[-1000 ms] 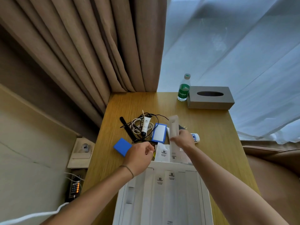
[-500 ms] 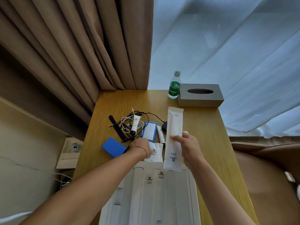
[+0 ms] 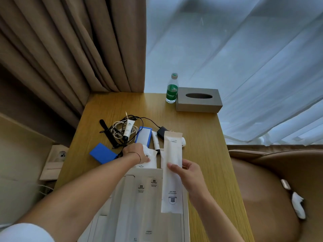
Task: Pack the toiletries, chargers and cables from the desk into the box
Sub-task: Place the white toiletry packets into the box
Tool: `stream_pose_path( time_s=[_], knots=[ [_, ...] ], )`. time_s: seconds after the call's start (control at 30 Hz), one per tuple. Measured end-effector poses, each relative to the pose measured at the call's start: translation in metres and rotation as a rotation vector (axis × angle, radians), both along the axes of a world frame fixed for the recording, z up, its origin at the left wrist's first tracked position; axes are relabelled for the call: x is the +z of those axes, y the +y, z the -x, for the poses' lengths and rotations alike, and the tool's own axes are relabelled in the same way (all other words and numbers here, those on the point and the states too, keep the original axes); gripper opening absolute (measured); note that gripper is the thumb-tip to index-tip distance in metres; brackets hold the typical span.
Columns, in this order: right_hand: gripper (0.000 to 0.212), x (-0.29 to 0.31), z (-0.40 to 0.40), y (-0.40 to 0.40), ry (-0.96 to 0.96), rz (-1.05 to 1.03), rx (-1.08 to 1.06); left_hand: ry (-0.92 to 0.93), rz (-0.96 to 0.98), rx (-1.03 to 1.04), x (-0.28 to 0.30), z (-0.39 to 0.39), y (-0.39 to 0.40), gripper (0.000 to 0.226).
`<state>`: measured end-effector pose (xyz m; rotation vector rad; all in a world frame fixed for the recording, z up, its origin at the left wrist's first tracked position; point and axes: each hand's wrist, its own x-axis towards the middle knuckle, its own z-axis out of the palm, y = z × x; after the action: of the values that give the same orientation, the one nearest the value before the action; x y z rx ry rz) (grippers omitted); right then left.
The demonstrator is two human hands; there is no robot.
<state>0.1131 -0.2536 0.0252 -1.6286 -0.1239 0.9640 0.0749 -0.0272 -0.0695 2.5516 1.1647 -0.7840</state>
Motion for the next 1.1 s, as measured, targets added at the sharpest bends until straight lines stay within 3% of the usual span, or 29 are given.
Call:
stream_pose_path(
  time_s=[0.1, 0.23, 0.37, 0.5, 0.8, 0.9, 1.1],
  knots=[
    [0.021, 0.001, 0.004, -0.006, 0.005, 0.007, 0.026, -0.138, 0.082, 0.061, 0.006, 0.004, 0.005, 0.049],
    [0.019, 0.006, 0.013, -0.008, 0.013, 0.058, 0.102, -0.501, 0.184, 0.226, 0.028, 0.014, 0.009, 0.031],
    [0.013, 0.008, 0.028, -0.012, -0.053, 0.067, 0.126, -0.837, 0.267, 0.378, 0.056, 0.032, 0.009, 0.03],
    [0.001, 0.004, 0.048, -0.012, -0.202, 0.133, 0.061, -1.087, 0.514, 0.539, 0.081, 0.062, -0.001, 0.025],
    [0.031, -0.004, 0.098, -0.01, -0.716, 0.401, 0.097, -1.176, 0.753, 0.552, 0.08, 0.145, -0.025, 0.016],
    [0.035, -0.005, 0.105, -0.006, -0.921, 0.624, 0.242, -1.167, 0.812, 0.592, 0.074, 0.17, -0.026, 0.016],
    [0.032, -0.024, 0.119, 0.013, -0.945, 0.931, 0.487, -1.115, 0.861, 0.584, 0.073, 0.2, -0.027, 0.018]
  ],
)
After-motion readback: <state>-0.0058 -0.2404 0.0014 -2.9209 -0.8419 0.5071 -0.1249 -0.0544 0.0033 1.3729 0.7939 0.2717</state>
